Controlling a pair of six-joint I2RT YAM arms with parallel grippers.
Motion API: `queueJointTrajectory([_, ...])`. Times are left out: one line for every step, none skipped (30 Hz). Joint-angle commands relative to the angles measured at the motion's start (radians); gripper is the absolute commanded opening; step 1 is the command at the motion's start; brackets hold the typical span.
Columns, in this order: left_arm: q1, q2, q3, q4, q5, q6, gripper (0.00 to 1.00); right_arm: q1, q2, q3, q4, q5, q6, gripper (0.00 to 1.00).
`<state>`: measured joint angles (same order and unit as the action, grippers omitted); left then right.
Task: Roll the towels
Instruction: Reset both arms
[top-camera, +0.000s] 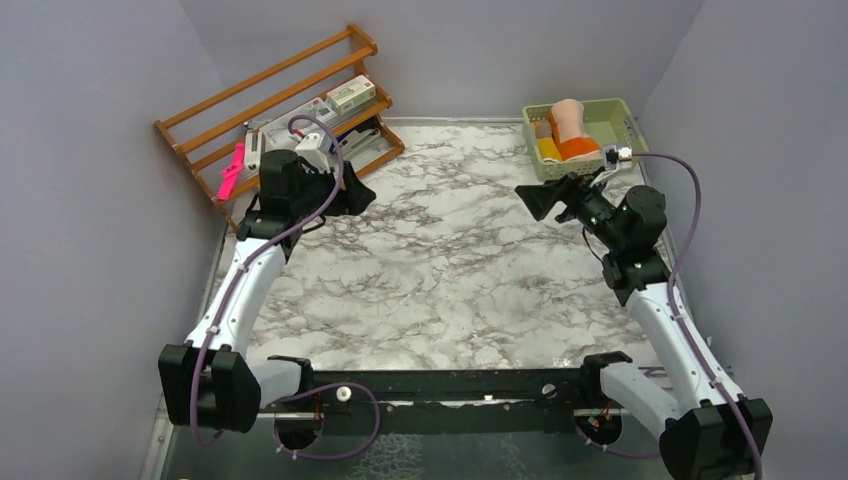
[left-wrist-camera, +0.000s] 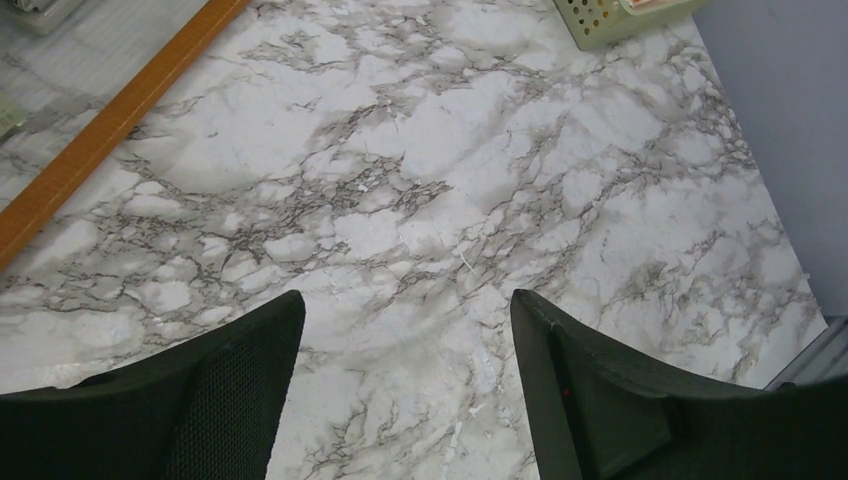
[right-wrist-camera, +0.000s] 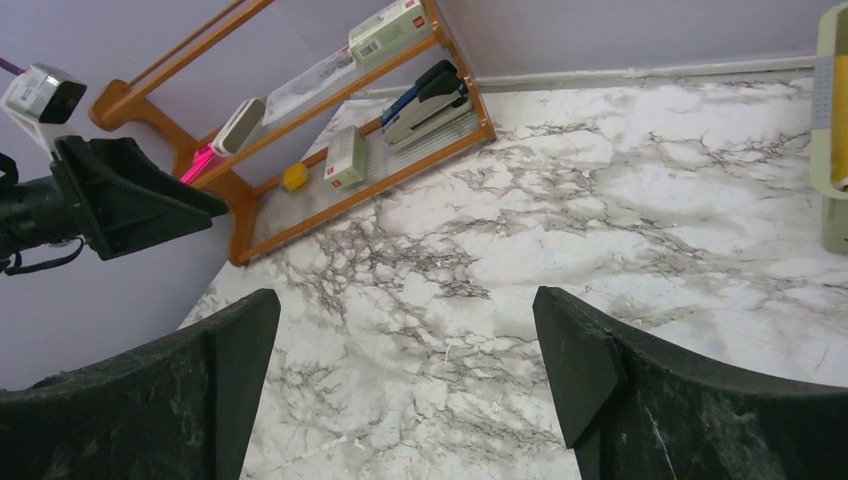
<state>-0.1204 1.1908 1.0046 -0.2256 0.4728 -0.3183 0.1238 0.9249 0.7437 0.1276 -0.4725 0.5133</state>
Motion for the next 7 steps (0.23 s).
queueJointTrajectory([-0.002, -0.033, -0.019, 0.028, -0.034, 0.012, 0.80, 0.003, -0.007, -0.007, 0.021, 0.040, 0.001, 1.00])
queueJointTrajectory([-0.002, -0.035, -0.019, 0.028, -0.035, 0.014, 0.81, 0.003, -0.012, -0.012, 0.028, 0.041, 0.004, 1.00])
queueJointTrajectory([-0.002, -0.037, -0.021, 0.027, -0.035, 0.015, 0.85, 0.004, -0.018, -0.013, 0.024, 0.052, 0.008, 1.00])
queueJointTrajectory([-0.002, -0.038, -0.020, 0.026, -0.036, 0.015, 0.85, 0.003, -0.022, -0.014, 0.019, 0.062, 0.010, 1.00])
queueJointTrajectory([-0.003, -0.039, -0.020, 0.026, -0.036, 0.016, 0.86, 0.003, -0.028, -0.014, 0.016, 0.069, 0.008, 1.00])
queueJointTrajectory([-0.002, -0.040, -0.019, 0.026, -0.037, 0.016, 0.86, 0.003, -0.032, -0.013, 0.011, 0.076, 0.004, 1.00])
queueJointTrajectory([-0.002, -0.041, -0.019, 0.026, -0.036, 0.016, 0.88, 0.003, -0.036, -0.007, -0.001, 0.087, 0.002, 1.00])
